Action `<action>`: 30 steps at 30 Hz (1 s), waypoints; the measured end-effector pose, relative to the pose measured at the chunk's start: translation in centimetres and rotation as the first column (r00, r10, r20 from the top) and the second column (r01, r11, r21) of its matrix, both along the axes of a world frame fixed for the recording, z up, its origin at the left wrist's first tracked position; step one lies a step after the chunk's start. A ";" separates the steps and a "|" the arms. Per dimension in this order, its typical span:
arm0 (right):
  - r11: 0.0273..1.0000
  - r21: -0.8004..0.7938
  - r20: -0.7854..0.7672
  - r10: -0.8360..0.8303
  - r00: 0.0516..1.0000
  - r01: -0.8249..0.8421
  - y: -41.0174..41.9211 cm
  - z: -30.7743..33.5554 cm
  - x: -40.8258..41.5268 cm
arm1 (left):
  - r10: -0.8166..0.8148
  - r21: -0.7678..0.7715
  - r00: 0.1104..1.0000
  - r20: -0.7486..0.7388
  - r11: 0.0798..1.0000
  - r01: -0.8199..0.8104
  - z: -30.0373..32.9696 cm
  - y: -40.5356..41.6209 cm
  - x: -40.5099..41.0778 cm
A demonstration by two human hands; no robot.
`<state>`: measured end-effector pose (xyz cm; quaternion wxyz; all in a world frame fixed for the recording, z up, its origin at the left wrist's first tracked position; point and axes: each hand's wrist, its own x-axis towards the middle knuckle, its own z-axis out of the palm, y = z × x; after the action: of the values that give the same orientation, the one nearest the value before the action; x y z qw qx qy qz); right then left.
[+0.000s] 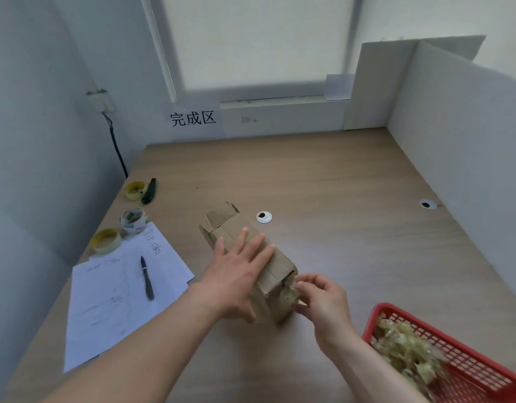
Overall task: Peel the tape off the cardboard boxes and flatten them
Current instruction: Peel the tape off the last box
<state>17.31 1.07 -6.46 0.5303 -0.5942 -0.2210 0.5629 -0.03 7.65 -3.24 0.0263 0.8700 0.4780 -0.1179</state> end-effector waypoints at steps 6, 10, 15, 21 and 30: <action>0.980 0.119 0.171 0.136 0.976 -0.157 2.3 3.0 0.9 | -0.165 0.076 0.982 0.090 0.984 0.159 0.6 1.8 0.5; 0.973 0.201 0.121 0.088 0.989 -0.111 3.6 5.1 0.9 | -0.083 0.157 0.929 0.360 0.987 0.027 0.6 1.0 0.4; 0.956 0.262 0.188 0.087 0.978 -0.135 3.2 6.1 -0.4 | 0.035 0.132 0.815 0.578 0.982 -0.136 -0.1 -0.9 0.0; 0.943 0.307 0.155 0.083 0.984 -0.128 2.3 5.6 -2.0 | 0.070 0.154 0.783 0.619 0.966 -0.208 -0.4 -2.0 -0.7; 0.950 0.295 0.043 0.088 0.995 -0.096 2.1 5.1 -3.0 | 0.095 0.182 0.760 0.643 0.945 -0.272 0.2 -3.4 -1.7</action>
<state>14.31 3.13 -1.34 0.5835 -0.5049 -0.3382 0.5387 -1.74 4.24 -2.99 0.0787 0.8033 0.5367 0.2460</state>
